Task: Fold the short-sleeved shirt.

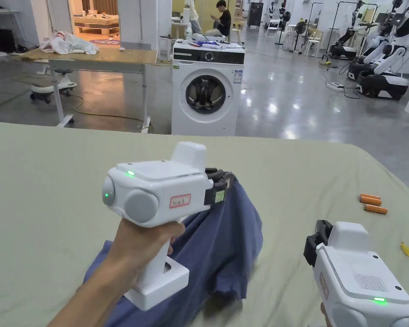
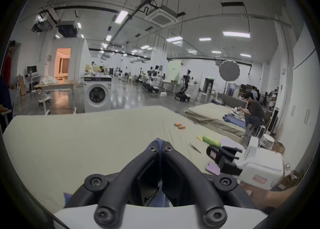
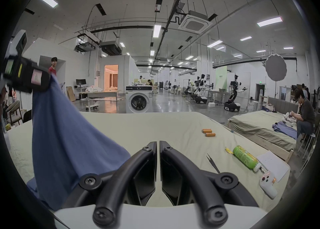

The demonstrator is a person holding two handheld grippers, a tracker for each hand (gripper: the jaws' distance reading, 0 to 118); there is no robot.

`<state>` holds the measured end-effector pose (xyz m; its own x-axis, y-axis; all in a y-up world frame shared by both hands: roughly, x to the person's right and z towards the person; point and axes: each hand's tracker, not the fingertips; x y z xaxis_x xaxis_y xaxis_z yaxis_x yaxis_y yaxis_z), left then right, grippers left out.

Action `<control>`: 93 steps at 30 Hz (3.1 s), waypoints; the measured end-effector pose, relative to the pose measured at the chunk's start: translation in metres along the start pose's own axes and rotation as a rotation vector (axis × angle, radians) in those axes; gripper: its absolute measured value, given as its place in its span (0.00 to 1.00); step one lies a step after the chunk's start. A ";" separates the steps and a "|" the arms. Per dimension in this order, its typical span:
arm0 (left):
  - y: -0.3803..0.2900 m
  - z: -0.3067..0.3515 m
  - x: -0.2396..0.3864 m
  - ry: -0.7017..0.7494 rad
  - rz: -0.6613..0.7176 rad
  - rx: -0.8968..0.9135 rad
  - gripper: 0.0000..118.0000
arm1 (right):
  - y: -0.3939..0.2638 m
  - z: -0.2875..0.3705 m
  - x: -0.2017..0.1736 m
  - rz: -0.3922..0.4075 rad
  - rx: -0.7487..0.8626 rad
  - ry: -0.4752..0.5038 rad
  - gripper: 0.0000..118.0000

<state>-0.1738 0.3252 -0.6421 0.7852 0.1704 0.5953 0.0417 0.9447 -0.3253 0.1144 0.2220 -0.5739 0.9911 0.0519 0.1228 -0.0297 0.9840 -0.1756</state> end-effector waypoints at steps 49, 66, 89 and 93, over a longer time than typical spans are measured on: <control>-0.122 0.030 -0.228 0.528 0.342 -0.325 0.00 | -0.004 -0.007 -0.048 0.016 -0.050 0.117 0.02; -0.159 -0.065 -0.223 0.539 0.166 -0.613 0.01 | -0.025 -0.051 0.005 0.006 -0.281 0.059 0.02; -0.131 0.073 -0.178 0.547 0.188 -0.291 0.00 | -0.077 -0.161 -0.015 0.037 -0.776 0.215 0.02; -0.122 0.087 -0.178 0.572 0.176 -0.253 0.00 | -0.059 -0.146 -0.007 0.007 -0.678 0.209 0.01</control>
<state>-0.3726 0.2041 -0.6440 0.9957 0.0746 0.0544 -0.0286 0.8093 -0.5868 0.1287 0.1388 -0.7070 0.9974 -0.0428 -0.0584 -0.0159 0.6574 -0.7534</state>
